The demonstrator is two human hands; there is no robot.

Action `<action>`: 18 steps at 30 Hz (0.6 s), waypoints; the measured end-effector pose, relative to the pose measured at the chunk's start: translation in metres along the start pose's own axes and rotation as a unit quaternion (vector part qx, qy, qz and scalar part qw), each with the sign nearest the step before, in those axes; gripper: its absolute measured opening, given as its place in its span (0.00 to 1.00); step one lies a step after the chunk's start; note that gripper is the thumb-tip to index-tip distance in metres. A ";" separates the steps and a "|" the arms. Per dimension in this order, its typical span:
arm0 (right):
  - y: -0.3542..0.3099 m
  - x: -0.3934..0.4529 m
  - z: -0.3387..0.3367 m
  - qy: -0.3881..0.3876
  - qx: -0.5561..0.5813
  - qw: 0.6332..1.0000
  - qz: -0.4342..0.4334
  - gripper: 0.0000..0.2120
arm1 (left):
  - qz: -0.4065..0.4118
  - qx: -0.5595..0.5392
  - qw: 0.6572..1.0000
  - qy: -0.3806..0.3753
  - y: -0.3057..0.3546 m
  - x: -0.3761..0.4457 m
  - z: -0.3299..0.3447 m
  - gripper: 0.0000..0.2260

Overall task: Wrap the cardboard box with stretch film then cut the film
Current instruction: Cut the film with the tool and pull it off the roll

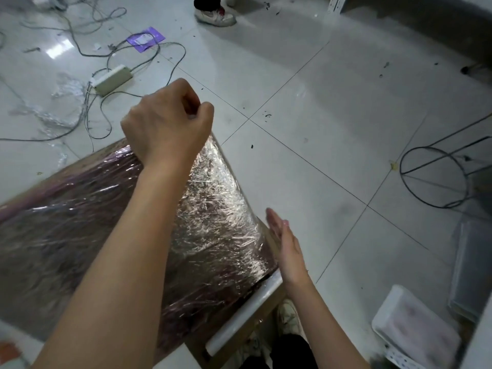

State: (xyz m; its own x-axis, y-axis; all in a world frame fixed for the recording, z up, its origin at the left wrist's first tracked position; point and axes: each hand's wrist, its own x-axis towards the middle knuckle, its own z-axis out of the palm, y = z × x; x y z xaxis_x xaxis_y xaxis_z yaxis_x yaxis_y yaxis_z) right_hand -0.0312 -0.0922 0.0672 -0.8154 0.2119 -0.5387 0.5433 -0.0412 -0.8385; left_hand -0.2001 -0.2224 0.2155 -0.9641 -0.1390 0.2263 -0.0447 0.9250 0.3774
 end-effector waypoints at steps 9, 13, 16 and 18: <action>0.021 -0.028 0.023 -0.011 -0.008 0.998 -0.066 0.22 | 0.000 -0.003 1.000 0.003 0.000 0.006 0.001 0.06; 0.021 -0.026 0.024 0.015 0.038 0.999 -0.026 0.19 | -0.003 -0.006 1.000 -0.004 -0.001 0.009 0.001 0.05; 0.027 -0.021 0.017 0.028 0.069 0.996 0.038 0.18 | -0.001 0.007 1.000 -0.013 0.001 0.009 0.004 0.09; 0.038 -0.020 0.005 0.036 0.105 0.987 0.113 0.20 | -0.004 0.007 1.000 -0.014 0.000 0.010 0.004 0.09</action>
State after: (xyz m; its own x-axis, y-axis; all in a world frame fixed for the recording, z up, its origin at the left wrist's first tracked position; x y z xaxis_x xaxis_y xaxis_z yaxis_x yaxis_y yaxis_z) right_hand 0.0045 -0.1032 0.0460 -0.6574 0.2428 -0.7133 0.6504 -0.2951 -0.6999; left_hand -0.2102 -0.2228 0.2143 -0.9705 -0.1361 0.1991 -0.0549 0.9286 0.3671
